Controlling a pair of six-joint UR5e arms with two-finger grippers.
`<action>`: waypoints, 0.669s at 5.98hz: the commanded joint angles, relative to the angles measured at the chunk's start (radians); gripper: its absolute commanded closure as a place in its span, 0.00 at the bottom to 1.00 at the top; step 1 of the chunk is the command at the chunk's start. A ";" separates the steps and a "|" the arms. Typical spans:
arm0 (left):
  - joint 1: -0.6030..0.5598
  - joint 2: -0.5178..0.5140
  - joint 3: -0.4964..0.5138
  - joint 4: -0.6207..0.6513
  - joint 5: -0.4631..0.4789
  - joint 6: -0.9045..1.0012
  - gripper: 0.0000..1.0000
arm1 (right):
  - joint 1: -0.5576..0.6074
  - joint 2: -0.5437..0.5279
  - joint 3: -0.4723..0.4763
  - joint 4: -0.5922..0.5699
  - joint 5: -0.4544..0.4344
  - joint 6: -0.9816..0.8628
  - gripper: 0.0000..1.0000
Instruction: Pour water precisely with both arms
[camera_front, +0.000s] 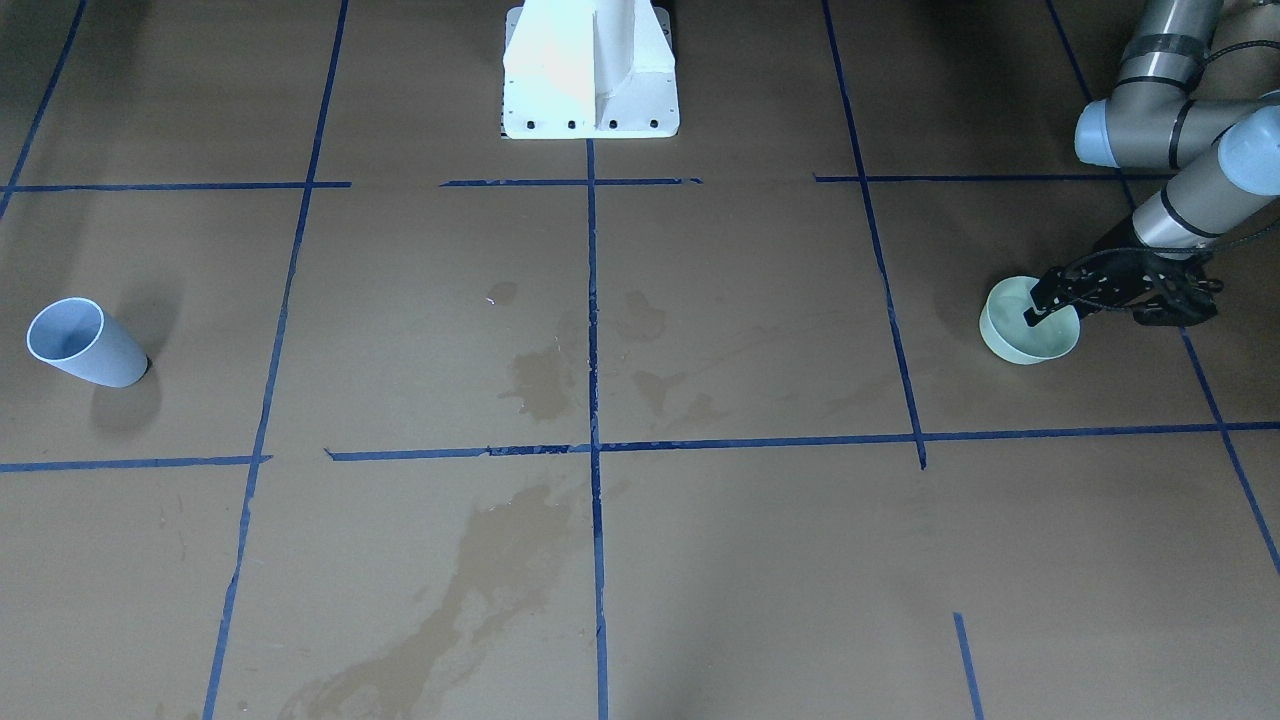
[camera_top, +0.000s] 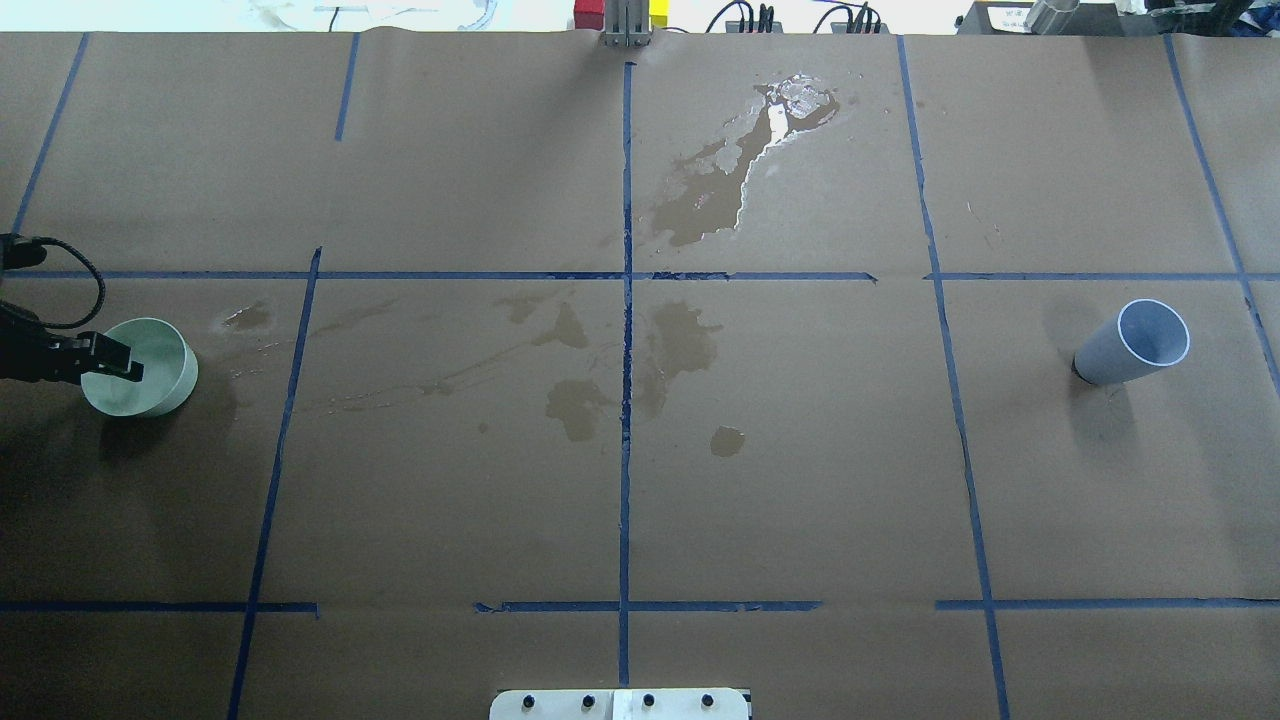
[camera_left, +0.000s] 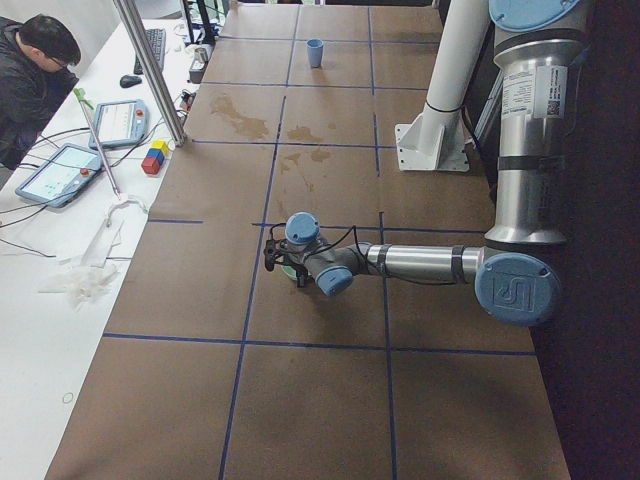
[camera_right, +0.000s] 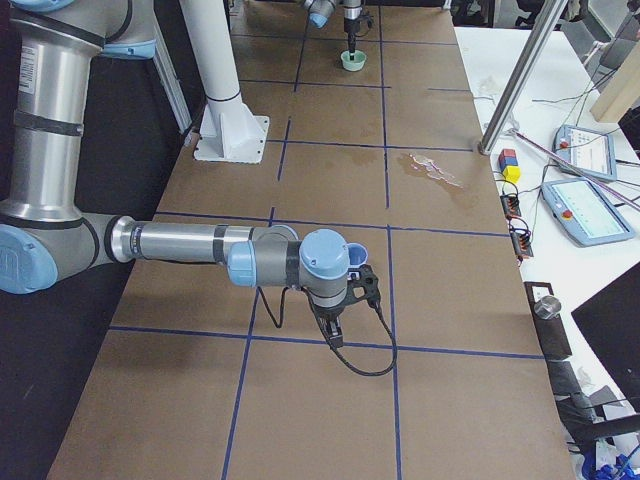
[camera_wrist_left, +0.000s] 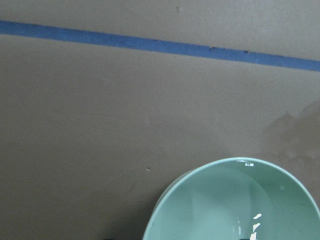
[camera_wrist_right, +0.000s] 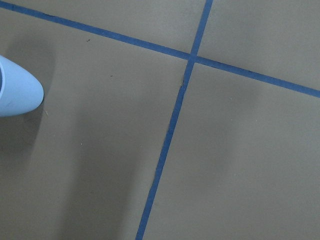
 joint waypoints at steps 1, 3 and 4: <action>0.002 0.008 0.000 0.000 -0.002 0.005 1.00 | 0.000 -0.009 0.005 0.000 0.001 -0.001 0.00; -0.010 -0.005 -0.035 0.003 -0.011 0.002 1.00 | -0.002 -0.010 0.006 0.000 0.001 -0.001 0.00; -0.010 -0.023 -0.092 0.066 -0.011 -0.006 1.00 | 0.000 -0.015 0.006 0.000 0.001 -0.001 0.00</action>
